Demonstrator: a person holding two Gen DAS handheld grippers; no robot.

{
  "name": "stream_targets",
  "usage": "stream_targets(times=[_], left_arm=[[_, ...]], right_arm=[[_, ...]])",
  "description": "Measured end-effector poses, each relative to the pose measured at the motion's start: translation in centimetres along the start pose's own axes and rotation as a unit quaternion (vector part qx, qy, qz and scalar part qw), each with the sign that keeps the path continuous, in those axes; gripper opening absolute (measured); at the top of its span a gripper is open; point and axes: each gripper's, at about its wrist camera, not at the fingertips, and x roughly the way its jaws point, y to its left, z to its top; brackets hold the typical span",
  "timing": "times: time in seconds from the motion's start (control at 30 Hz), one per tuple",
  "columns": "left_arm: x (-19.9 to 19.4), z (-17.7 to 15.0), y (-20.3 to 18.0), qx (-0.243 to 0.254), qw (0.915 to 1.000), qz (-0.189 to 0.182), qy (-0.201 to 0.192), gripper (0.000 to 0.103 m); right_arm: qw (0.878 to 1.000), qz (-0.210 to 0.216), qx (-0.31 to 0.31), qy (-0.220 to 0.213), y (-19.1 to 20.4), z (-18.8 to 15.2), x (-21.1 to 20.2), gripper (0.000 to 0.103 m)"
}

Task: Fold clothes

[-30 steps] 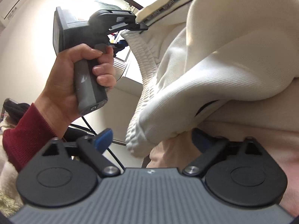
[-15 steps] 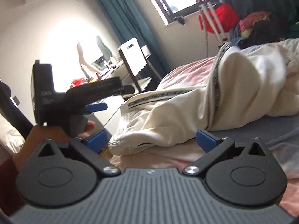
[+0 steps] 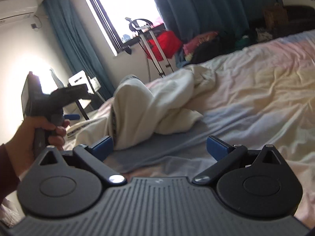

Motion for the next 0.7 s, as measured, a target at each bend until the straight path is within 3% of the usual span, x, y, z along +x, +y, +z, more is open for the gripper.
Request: stream_targets(times=[0.07,0.2,0.3,0.33,0.37,0.5,0.6,0.7], left_arm=[[2.7,0.7,-0.4,-0.014,0.9999,-0.006,0.002,0.094],[7.8,1.9,-2.4,-0.027,0.9992,-0.030,0.006,0.090],[9.7,2.1,-4.7,-0.003,0.9996,-0.029,-0.001,0.062],[10.1,2.1,-5.6,0.012,0.9996,-0.026,-0.001,0.043],[10.2,1.9,-6.5,0.025,0.9995,-0.021,0.000,0.032],[6.6,-0.2,-8.7,0.101,0.9946,0.001,-0.021,0.020],[2.2,-3.5,-7.5,0.154,0.9863,-0.020,-0.055,0.018],[-1.8,-8.4,-4.2,0.148,0.9867,-0.049,-0.046,0.017]], right_arm=[[0.999,-0.001,0.025,0.027,-2.1,0.3,1.7,0.103],[0.999,-0.011,0.039,0.036,-4.7,0.5,4.3,0.103],[0.998,-0.042,0.025,0.051,-5.9,0.0,6.8,0.103],[0.997,-0.047,0.031,0.059,-6.3,-0.2,7.6,0.103],[0.996,-0.048,0.041,0.068,-6.7,-0.3,8.3,0.103],[0.995,-0.036,0.061,0.072,-6.8,0.0,9.0,0.103],[0.998,-0.029,0.039,0.047,-5.9,0.4,7.4,0.103],[0.998,-0.032,0.038,0.040,-5.6,0.4,6.0,0.103]])
